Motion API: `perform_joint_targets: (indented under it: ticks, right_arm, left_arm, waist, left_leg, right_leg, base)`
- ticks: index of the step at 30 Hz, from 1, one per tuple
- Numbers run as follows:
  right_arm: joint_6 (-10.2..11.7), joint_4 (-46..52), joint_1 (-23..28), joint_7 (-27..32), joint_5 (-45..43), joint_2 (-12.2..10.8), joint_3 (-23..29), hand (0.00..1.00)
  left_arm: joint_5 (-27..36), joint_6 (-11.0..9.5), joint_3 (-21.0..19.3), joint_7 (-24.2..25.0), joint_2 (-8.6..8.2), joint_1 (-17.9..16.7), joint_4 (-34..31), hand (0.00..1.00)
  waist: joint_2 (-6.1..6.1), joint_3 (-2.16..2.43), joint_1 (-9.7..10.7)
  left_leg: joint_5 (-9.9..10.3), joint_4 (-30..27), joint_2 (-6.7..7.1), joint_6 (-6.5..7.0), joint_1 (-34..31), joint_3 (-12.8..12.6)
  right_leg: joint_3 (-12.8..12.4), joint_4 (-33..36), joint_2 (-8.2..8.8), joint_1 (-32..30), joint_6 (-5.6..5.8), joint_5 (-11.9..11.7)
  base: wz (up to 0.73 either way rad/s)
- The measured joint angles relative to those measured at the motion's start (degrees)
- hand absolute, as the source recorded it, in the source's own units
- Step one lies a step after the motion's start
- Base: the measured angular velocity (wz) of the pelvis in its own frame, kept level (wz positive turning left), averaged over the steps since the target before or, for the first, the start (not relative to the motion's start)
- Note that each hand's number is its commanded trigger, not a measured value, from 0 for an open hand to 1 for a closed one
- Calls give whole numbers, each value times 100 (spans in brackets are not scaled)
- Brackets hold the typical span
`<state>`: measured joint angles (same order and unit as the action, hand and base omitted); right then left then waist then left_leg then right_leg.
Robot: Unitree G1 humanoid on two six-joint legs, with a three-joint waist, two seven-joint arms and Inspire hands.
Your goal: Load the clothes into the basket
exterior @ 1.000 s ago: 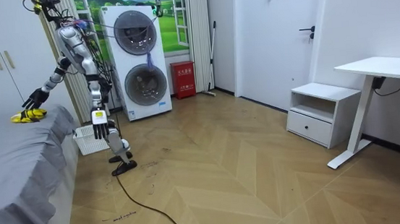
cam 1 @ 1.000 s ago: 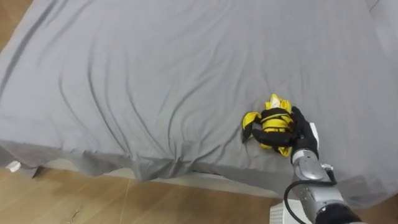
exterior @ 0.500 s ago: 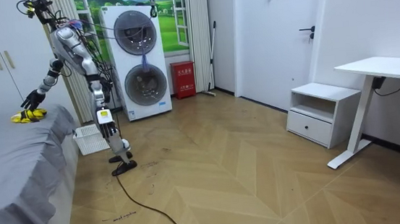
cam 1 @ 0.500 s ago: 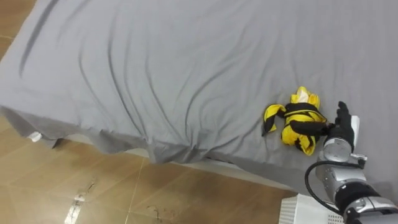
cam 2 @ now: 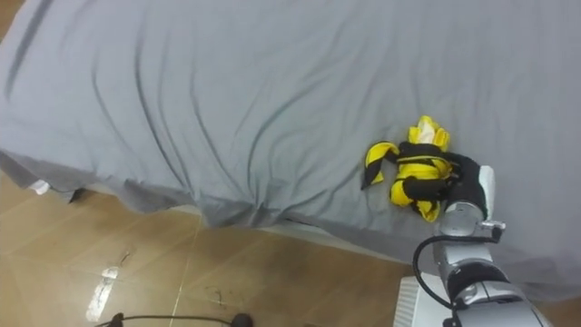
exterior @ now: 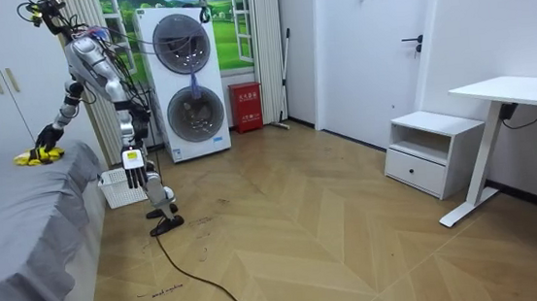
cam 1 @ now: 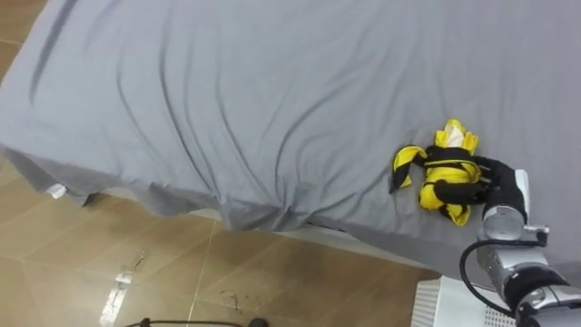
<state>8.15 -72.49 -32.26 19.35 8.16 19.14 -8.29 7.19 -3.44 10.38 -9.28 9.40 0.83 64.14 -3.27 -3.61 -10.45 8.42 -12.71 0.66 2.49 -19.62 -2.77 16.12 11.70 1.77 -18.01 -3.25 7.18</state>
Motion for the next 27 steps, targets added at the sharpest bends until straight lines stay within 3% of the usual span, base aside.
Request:
perform_joint_targets:
  ticks: [5,16,23,27]
  right_arm:
    - [-31,11,0,-199,-457,64,-237,100]
    - [-123,146,67,-420,-663,-92,-544,100]
    - [-205,173,226,-590,-626,-109,-620,100]
    - [-279,367,303,-669,-458,-104,-553,100]
  left_arm:
    - [2,-33,5,111,-7,82,0,0]
    - [15,-35,2,143,-12,106,167,0]
    - [34,-53,1,119,-4,115,189,0]
    - [222,-69,-3,103,25,70,189,0]
  waist:
    - [8,5,-104]
    - [-10,20,-155]
    - [-108,82,-241]
    - [-125,93,-135]
  left_leg:
    - [-1,-16,-1,0,-26,-21]
    - [-15,-63,1,12,-16,-28]
    - [-21,-109,3,19,1,-43]
    - [-46,-112,16,35,22,-27]
  right_leg:
    - [-27,14,-8,-37,0,0]
    - [3,109,16,-42,-1,0]
    - [-21,192,35,-39,0,0]
    - [-9,192,53,-5,0,0]
  base:
    - [-5]
    - [0]
    - [0]
    - [3]
